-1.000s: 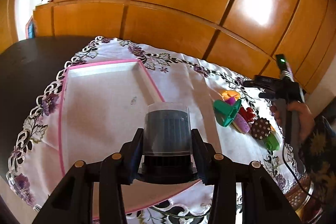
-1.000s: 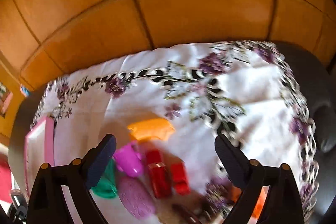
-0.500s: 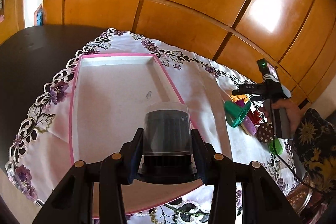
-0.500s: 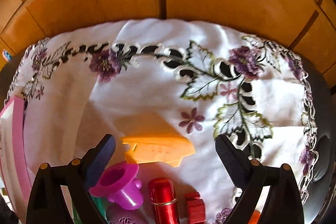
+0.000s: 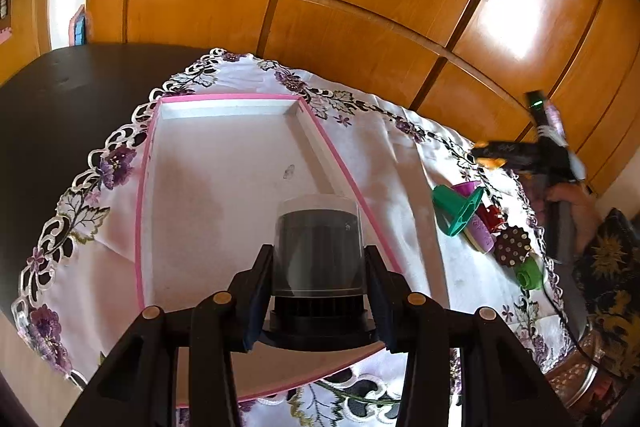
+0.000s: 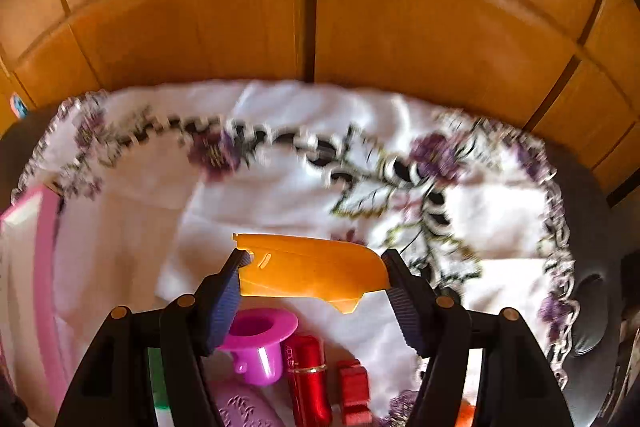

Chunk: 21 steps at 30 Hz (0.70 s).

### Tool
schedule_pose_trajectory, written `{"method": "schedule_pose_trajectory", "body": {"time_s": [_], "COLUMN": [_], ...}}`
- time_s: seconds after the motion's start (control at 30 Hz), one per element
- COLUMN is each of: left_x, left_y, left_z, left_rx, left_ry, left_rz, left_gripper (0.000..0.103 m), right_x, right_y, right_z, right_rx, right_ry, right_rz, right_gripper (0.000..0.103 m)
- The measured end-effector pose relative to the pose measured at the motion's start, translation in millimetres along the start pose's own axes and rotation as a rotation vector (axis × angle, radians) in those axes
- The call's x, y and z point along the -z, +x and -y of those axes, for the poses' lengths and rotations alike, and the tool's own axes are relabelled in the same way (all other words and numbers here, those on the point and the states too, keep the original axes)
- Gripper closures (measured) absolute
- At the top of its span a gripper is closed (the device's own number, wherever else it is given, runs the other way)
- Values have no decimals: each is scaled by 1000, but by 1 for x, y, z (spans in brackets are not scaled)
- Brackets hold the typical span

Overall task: Organize rigid objects
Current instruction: 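Lower the black jar into the tray and open the left gripper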

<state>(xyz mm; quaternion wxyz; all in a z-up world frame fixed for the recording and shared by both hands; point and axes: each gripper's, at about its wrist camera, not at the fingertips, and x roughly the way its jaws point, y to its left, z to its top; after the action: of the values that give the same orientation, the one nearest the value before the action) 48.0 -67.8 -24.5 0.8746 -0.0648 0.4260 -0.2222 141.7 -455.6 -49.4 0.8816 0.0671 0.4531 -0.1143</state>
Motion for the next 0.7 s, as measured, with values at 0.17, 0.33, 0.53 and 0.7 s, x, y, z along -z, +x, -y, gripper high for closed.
{"method": "schedule_pose_trajectory", "body": {"time_s": [0.17, 0.33, 0.53, 0.7], "left_x": [-12, -36, -63, -80], "left_y": [2, 16, 45, 74], "left_z": [-16, -39, -60, -74], "left_rx": [-28, -70, -123, -185], "left_ry": [-18, -28, -48, -83], "left_rz": [12, 12, 3, -22], "left_gripper": [59, 59, 59, 59], "right_x": [9, 49, 112, 145], "right_y": [-51, -81, -81, -51], "right_z": [-14, -36, -67, -81], "right_rx": [-108, -216, -251, -237], "right_ry": [-30, -147, -314, -390], "right_rz": [112, 147, 65, -27], "right_gripper": [35, 35, 35, 35]}}
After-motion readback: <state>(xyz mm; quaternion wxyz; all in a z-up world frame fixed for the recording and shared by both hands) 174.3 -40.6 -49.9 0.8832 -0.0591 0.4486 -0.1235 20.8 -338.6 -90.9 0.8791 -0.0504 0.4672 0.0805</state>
